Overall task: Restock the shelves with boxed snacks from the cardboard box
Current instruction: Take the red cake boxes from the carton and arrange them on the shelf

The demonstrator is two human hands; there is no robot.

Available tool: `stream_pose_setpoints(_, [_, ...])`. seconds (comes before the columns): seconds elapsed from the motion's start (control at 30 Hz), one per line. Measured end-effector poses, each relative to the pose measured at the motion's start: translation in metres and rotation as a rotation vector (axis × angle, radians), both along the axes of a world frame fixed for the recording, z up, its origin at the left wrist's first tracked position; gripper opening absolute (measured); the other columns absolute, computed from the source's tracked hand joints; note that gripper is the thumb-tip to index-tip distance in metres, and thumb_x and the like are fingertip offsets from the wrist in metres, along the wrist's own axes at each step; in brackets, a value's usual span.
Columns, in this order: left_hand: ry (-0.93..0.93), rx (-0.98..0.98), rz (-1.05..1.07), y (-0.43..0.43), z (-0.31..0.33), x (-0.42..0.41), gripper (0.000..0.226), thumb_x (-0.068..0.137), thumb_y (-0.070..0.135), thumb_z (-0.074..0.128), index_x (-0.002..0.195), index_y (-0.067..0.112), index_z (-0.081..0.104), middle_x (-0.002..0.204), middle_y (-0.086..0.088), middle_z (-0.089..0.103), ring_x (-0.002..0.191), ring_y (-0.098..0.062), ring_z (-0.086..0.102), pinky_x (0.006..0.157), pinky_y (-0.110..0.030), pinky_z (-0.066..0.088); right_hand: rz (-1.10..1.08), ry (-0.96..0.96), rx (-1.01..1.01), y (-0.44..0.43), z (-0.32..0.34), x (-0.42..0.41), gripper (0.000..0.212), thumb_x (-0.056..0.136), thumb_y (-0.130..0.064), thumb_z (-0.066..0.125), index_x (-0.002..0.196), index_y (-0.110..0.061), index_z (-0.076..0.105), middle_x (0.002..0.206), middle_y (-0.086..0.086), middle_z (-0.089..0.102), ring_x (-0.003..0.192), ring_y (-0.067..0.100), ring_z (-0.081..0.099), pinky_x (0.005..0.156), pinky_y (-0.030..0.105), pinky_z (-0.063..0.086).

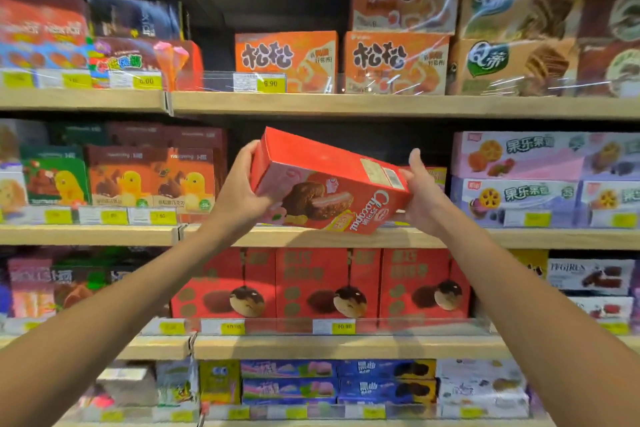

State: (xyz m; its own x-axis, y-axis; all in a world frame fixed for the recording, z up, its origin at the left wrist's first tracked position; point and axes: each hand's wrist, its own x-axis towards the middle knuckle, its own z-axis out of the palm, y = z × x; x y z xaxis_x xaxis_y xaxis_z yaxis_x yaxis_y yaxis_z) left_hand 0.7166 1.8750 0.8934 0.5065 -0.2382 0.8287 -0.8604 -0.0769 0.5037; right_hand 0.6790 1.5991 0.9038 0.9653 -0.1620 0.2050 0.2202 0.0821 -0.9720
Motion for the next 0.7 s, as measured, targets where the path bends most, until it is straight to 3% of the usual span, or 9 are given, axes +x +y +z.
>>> stream_pose_setpoints(0.1, [-0.207, 0.149, 0.104, -0.001, -0.002, -0.003, 0.078, 0.070, 0.063, 0.066, 0.129, 0.021, 0.038, 0.117, 0.000, 0.048, 0.104, -0.011, 0.051, 0.089, -0.022, 0.043, -0.063, 0.099, 0.029, -0.003, -0.001, 0.002, 0.061, 0.088, -0.069, 0.032, 0.096, -0.017, 0.064, 0.081, 0.003, 0.075, 0.073, 0.016, 0.071, 0.073, 0.037, 0.052])
stream_pose_setpoints(0.23, [-0.574, 0.296, 0.204, -0.004, -0.002, -0.008, 0.071, 0.075, 0.048, 0.068, 0.126, 0.010, 0.036, 0.115, 0.005, 0.043, 0.102, -0.008, 0.044, 0.091, -0.018, 0.036, -0.032, 0.202, 0.055, -0.018, -0.010, 0.001, 0.066, 0.086, -0.071, 0.034, 0.111, -0.018, 0.062, 0.103, 0.009, 0.072, 0.096, 0.026, 0.068, 0.088, 0.049, 0.049])
stream_pose_setpoints(0.33, [-0.827, 0.422, 0.275, -0.003, -0.004, -0.008, 0.061, 0.084, 0.044, 0.055, 0.125, 0.003, 0.036, 0.122, -0.008, 0.043, 0.108, -0.024, 0.046, 0.094, -0.032, 0.038, 0.015, 0.285, 0.050, -0.024, -0.013, -0.005, 0.052, 0.088, -0.064, 0.041, 0.108, -0.020, 0.062, 0.105, 0.009, 0.071, 0.098, 0.027, 0.067, 0.078, 0.045, 0.054])
stream_pose_setpoints(0.43, [-0.911, 0.461, 0.346, 0.000, -0.011, 0.003, 0.060, 0.091, 0.047, 0.038, 0.128, 0.001, 0.033, 0.125, -0.012, 0.040, 0.113, -0.030, 0.045, 0.098, -0.041, 0.038, -0.007, 0.320, -0.013, -0.026, -0.019, -0.008, 0.030, 0.089, -0.047, 0.053, 0.102, -0.022, 0.062, 0.098, 0.006, 0.071, 0.094, 0.022, 0.067, 0.074, 0.039, 0.054])
stream_pose_setpoints(0.6, [-0.947, 0.522, 0.409, 0.013, -0.030, 0.031, 0.076, 0.071, 0.025, 0.076, 0.128, 0.002, 0.032, 0.131, -0.015, 0.041, 0.120, -0.032, 0.045, 0.103, -0.045, 0.039, 0.011, 0.306, 0.066, -0.033, -0.032, -0.017, 0.013, 0.090, -0.028, 0.053, 0.100, -0.022, 0.057, 0.095, 0.010, 0.067, 0.091, 0.024, 0.064, 0.079, 0.041, 0.052])
stream_pose_setpoints(0.7, [-0.933, 0.500, 0.411, 0.021, -0.037, 0.041, 0.071, 0.075, 0.032, 0.072, 0.125, 0.005, 0.031, 0.132, -0.015, 0.040, 0.123, -0.033, 0.044, 0.099, -0.051, 0.042, 0.048, 0.291, 0.153, -0.035, -0.039, -0.020, 0.026, 0.086, -0.020, 0.055, 0.111, -0.016, 0.053, 0.093, 0.013, 0.068, 0.086, 0.025, 0.067, 0.069, 0.037, 0.057])
